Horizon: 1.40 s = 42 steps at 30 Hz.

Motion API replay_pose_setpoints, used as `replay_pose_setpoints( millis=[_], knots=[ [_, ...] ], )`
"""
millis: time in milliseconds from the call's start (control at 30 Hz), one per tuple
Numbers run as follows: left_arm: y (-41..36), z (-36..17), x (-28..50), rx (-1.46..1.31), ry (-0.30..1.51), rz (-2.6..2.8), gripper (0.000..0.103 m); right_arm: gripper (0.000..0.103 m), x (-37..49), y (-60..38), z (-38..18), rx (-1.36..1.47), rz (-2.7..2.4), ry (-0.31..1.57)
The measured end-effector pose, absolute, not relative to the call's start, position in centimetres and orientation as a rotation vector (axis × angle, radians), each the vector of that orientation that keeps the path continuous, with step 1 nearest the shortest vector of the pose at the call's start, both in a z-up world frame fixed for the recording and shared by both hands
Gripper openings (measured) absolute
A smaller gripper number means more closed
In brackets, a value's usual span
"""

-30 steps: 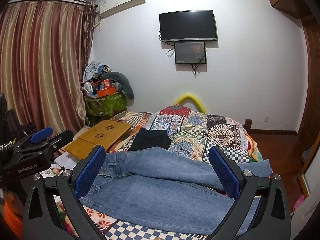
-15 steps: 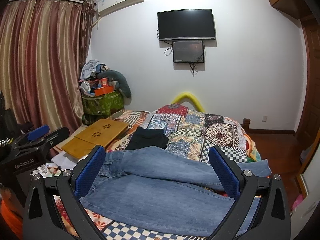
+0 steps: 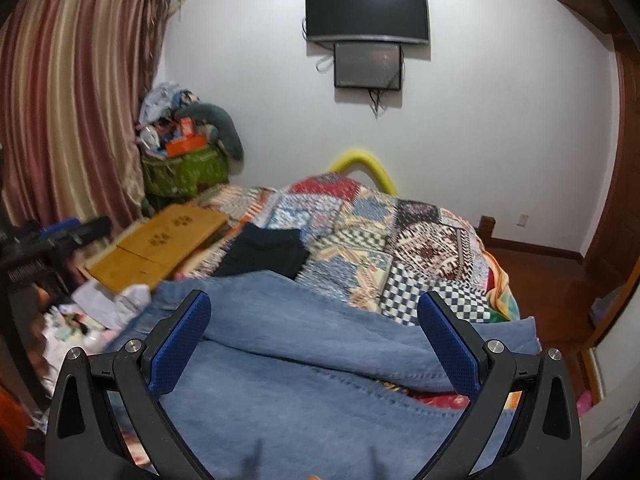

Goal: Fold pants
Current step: 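Lower both grippers onto the jeans waistband and close on it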

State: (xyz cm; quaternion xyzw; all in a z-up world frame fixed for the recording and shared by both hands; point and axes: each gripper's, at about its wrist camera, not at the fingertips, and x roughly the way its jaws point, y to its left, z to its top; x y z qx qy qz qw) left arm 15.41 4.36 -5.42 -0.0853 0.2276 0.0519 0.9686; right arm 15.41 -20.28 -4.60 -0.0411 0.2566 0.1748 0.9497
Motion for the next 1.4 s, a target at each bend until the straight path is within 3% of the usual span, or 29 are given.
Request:
replay_pose_setpoints(
  millis=[233,500,700,800,900,1033,1100,1233,1267,1333,1400],
  knots=[
    [8.7,-9.9,22.3,-0.117,0.582,0.167,0.103,0.103,20.8,-21.4,-9.5,-0.160,0.338,0.651],
    [12.5,-19.2,28.2,-0.075,0.854,0.172,0.103,0.103,25.3,-22.2,-15.0,-0.133,0.397,0.869],
    [16.6,-24.6,31.2,-0.145,0.963,0.224,0.102,0.103,27.7,-22.1,-17.9,-0.117,0.447,0.962],
    [18.4,-26.0,32.9,-0.174,0.993,0.231,0.090,0.103,29.4,-22.0,-18.1,-0.117,0.462,0.965],
    [19.7,-27.4,35.1,-0.198,1.040,0.238,0.086,0.103,31.7,-20.9,-18.2,-0.142,0.475,0.951],
    [20.6,-29.6,37.2,-0.243,1.132,0.232,0.068,0.102,34.7,-19.2,-19.1,-0.172,0.526,0.963],
    [19.9,-30.2,37.5,-0.205,1.152,0.227,0.066,0.101,35.7,-18.4,-19.8,-0.182,0.553,0.979],
    [19.0,-30.4,37.7,-0.178,1.162,0.204,0.047,0.079,37.6,-16.0,-21.4,-0.231,0.649,1.022],
    [18.9,-30.4,37.8,-0.177,1.171,0.202,0.045,0.078,38.0,-15.6,-21.7,-0.238,0.665,1.031],
    [18.8,-30.5,38.1,-0.150,1.189,0.205,0.029,0.077,38.6,-15.1,-22.2,-0.224,0.698,1.046],
    [18.6,-30.5,38.1,-0.124,1.204,0.212,0.025,0.060,39.4,-15.0,-22.6,-0.173,0.764,1.086]
  ],
)
